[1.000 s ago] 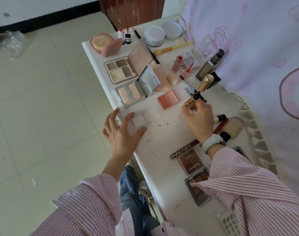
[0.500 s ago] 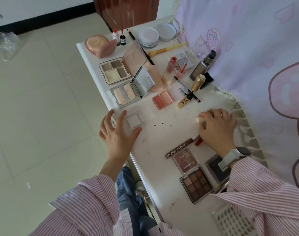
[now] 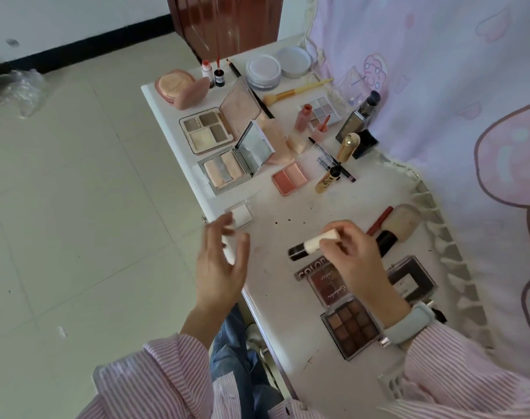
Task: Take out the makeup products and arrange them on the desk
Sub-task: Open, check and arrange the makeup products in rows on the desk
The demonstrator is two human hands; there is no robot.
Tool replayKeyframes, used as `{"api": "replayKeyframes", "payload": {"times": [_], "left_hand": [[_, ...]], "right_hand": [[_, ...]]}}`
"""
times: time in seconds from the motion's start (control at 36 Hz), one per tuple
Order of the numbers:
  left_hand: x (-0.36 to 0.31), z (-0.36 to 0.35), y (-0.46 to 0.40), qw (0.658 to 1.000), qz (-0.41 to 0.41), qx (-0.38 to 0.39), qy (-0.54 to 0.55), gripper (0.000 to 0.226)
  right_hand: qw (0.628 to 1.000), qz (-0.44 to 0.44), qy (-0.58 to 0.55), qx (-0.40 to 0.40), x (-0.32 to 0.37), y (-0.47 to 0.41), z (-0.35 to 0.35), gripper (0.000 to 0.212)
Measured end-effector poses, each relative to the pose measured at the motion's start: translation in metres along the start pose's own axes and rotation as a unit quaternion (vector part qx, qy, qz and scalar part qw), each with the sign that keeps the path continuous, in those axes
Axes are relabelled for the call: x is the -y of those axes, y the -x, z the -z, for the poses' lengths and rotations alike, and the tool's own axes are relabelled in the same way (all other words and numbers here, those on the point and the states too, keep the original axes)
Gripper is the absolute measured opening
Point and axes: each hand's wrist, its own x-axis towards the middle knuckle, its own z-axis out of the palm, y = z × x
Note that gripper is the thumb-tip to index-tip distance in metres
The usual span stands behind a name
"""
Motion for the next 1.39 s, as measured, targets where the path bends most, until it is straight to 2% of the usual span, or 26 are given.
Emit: {"api": "replayKeyframes", "payload": {"times": [0.06, 0.11, 0.17, 0.25, 0.31, 0.39, 0.42, 0.47, 0.56, 0.64, 0.69, 0.75, 0.81, 0.86, 0.89, 0.94, 1.03, 1.08, 1.11, 1.19, 1.25, 1.31, 1.39], "left_hand": [[-0.012, -0.001, 0.008, 0.997, -0.029, 0.067, 0.034, 0.042], [-0.016, -0.004, 0.015, 0.991, -0.075, 0.107, 0.016, 0.042], [-0.016, -0.006, 0.02, 0.99, -0.099, 0.101, -0.023, 0.04], [-0.017, -0.006, 0.021, 0.991, -0.094, 0.07, -0.058, 0.031], [-0.018, -0.005, 0.02, 0.99, -0.086, 0.079, -0.082, 0.03], [-0.024, -0.006, 0.016, 0.987, 0.052, 0.154, -0.018, 0.029], [-0.024, -0.007, 0.014, 0.978, 0.104, 0.182, 0.027, 0.029], [-0.028, -0.005, 0.01, 0.963, 0.155, 0.208, 0.071, 0.032], [-0.031, -0.001, 0.006, 0.959, 0.181, 0.205, 0.077, 0.045], [-0.033, -0.001, 0.006, 0.968, 0.137, 0.212, 0.011, 0.044], [-0.033, -0.002, 0.006, 0.968, 0.125, 0.217, 0.001, 0.044], [-0.033, -0.002, 0.004, 0.97, 0.137, 0.201, 0.001, 0.047], [-0.033, -0.001, 0.001, 0.971, 0.145, 0.188, 0.007, 0.049], [-0.035, 0.0, 0.0, 0.973, 0.118, 0.197, -0.009, 0.049], [-0.036, 0.0, 0.0, 0.973, 0.098, 0.208, -0.021, 0.048], [-0.036, -0.002, 0.001, 0.97, 0.077, 0.225, -0.046, 0.047], [-0.031, -0.006, 0.001, 0.97, 0.078, 0.223, -0.063, 0.042], [-0.028, -0.007, 0.0, 0.971, 0.083, 0.216, -0.062, 0.039], [-0.027, -0.007, 0.0, 0.971, 0.087, 0.214, -0.059, 0.039], [-0.027, -0.007, -0.001, 0.971, 0.083, 0.219, -0.046, 0.037], [-0.028, -0.008, -0.002, 0.971, 0.072, 0.222, -0.048, 0.036], [-0.028, -0.008, -0.005, 0.97, 0.074, 0.228, -0.041, 0.039], [-0.026, 0.003, -0.012, 0.965, 0.136, 0.225, 0.005, 0.044]], "right_hand": [[0.998, -0.035, -0.056, 0.001, 0.001, 0.002, -0.011, 0.015], [0.995, -0.047, -0.093, 0.002, 0.003, 0.003, -0.02, 0.01], [0.99, -0.052, -0.128, 0.009, 0.005, 0.005, -0.028, 0.009], [0.987, -0.057, -0.149, 0.033, 0.003, 0.012, -0.038, 0.02], [0.988, -0.04, -0.145, 0.037, 0.003, 0.016, -0.041, 0.017], [0.996, 0.031, -0.078, 0.044, 0.003, 0.017, -0.037, 0.009], [0.996, 0.054, -0.045, 0.057, 0.002, 0.017, -0.035, 0.013], [0.994, 0.076, -0.002, 0.085, 0.001, 0.016, -0.032, 0.019], [0.991, 0.035, 0.025, 0.127, 0.006, 0.011, -0.025, 0.017], [0.995, -0.039, 0.01, 0.091, 0.007, 0.005, -0.022, 0.038], [0.998, -0.032, 0.004, 0.055, 0.008, 0.004, -0.023, 0.031], [0.997, 0.004, 0.015, 0.072, 0.007, 0.007, -0.023, 0.018], [0.993, 0.0, -0.021, 0.114, 0.006, 0.008, -0.021, 0.027], [0.989, -0.034, -0.047, 0.136, 0.006, 0.005, -0.018, 0.023], [0.989, -0.052, -0.035, 0.137, 0.008, 0.003, -0.017, 0.018], [0.989, -0.074, -0.003, 0.128, 0.008, 0.0, -0.014, 0.028], [0.991, -0.035, -0.008, 0.126, 0.006, 0.0, -0.01, 0.018], [0.988, -0.027, -0.023, 0.149, 0.003, -0.001, -0.008, 0.034], [0.987, -0.033, -0.016, 0.158, 0.003, -0.002, -0.008, 0.036], [0.983, -0.048, 0.051, 0.167, 0.005, -0.006, -0.009, 0.015], [0.98, -0.034, 0.09, 0.174, 0.003, -0.006, -0.008, 0.022], [0.978, 0.001, 0.11, 0.175, 0.003, -0.006, -0.005, 0.013], [0.972, 0.016, 0.146, 0.185, 0.004, -0.01, 0.013, 0.006]]}}
